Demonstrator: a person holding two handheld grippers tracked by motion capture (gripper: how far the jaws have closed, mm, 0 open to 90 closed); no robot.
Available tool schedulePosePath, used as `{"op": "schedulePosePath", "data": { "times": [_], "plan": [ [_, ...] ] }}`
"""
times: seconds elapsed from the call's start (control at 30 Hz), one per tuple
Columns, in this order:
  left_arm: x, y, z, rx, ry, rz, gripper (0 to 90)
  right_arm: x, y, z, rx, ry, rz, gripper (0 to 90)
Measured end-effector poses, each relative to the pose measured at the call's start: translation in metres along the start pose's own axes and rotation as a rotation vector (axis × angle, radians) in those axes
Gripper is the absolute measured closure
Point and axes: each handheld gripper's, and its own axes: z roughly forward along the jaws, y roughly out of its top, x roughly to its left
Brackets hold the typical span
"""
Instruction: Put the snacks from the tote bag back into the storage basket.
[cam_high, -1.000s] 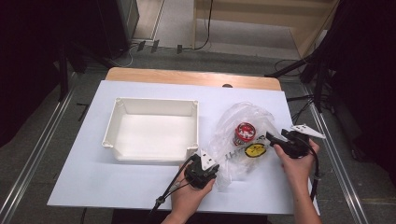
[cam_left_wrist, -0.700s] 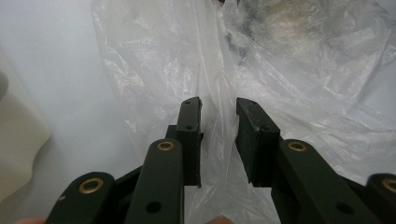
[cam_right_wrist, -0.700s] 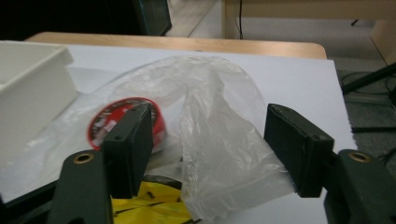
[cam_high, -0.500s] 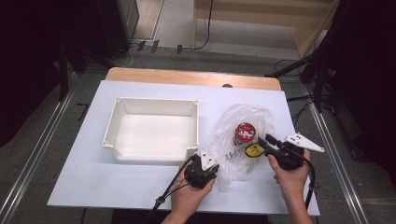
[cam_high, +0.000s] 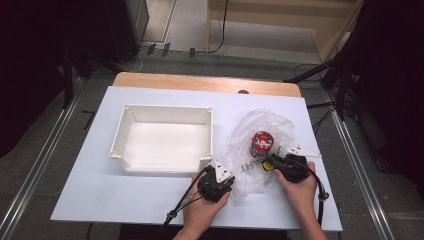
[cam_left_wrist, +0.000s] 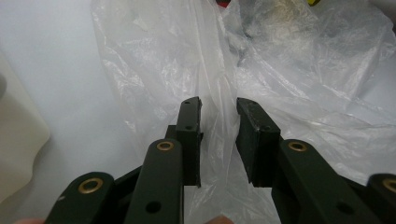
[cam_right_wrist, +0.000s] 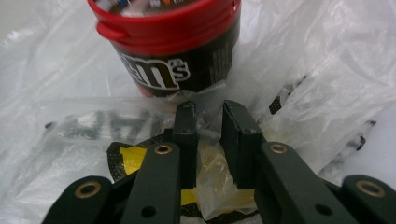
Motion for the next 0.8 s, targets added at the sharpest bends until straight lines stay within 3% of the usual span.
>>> {"op": "schedulePosePath", "data": {
  "times": [0.2,0.3,0.47,0.57,0.8],
  "plan": [
    [0.0,0.0,0.0,0.0,0.0,-0.002,72.0,-0.004,-0.002,0.004,0.034,-0.007,0.013,79.8],
    [0.0,0.0,0.0,-0.002,-0.002,-0.007,72.1,-0.003,-0.002,0.002,0.028,0.003,0.007,69.8],
    [0.0,0.0,0.0,-0.003,-0.001,-0.006,72.2,0.001,0.0,-0.014,-0.047,0.026,-0.032,52.9],
    [0.001,0.0,0.0,-0.002,-0.002,-0.006,72.2,-0.001,0.004,-0.027,-0.1,0.021,-0.022,44.2],
    [0.001,0.0,0.0,-0.002,-0.003,-0.007,72.0,-0.011,0.006,-0.046,-0.169,0.032,-0.016,33.0]
  ]
}}
